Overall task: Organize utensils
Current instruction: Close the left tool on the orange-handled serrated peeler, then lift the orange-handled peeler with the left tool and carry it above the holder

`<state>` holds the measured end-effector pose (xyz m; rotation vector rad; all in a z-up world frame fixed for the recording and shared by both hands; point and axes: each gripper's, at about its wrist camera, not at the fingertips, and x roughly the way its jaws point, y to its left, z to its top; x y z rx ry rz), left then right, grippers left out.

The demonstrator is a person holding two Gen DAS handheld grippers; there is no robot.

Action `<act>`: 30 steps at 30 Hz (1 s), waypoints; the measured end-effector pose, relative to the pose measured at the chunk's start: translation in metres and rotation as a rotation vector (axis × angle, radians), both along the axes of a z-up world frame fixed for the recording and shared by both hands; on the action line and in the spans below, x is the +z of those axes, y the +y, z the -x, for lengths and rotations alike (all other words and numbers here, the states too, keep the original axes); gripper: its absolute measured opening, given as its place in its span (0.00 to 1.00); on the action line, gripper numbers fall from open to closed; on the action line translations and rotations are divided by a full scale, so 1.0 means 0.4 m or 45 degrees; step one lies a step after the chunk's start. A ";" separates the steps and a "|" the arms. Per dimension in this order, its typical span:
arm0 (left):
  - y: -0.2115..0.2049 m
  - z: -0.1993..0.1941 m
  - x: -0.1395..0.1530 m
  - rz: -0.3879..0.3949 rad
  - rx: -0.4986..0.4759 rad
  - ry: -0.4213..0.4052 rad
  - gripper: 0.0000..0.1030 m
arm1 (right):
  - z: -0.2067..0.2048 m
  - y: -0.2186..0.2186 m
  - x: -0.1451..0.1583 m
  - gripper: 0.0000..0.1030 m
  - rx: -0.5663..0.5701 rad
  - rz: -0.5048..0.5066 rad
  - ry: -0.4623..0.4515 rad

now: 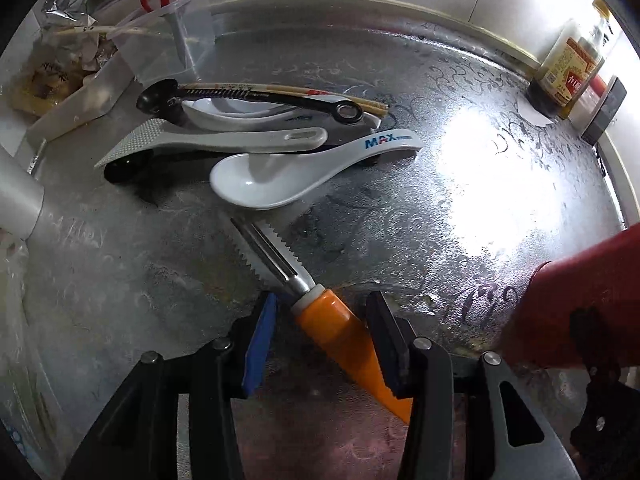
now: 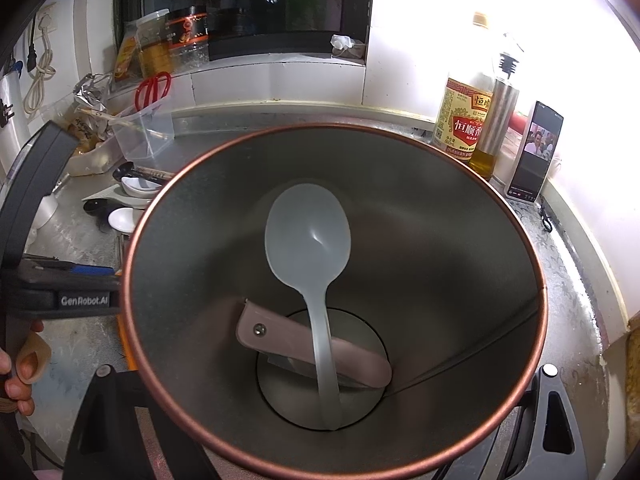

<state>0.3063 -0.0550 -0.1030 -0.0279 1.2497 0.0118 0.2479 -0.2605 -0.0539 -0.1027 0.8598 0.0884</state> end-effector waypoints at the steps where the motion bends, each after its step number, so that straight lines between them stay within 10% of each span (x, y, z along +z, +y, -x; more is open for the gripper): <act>1: 0.017 0.013 0.001 -0.008 0.007 -0.004 0.46 | 0.000 0.000 0.000 0.89 0.000 0.000 -0.001; 12: 0.182 0.065 0.005 0.067 0.170 -0.003 0.46 | 0.002 -0.003 0.000 0.89 -0.013 -0.012 0.000; 30: 0.145 -0.029 0.006 -0.031 -0.055 0.067 0.38 | 0.002 0.002 0.001 0.89 -0.022 -0.006 0.003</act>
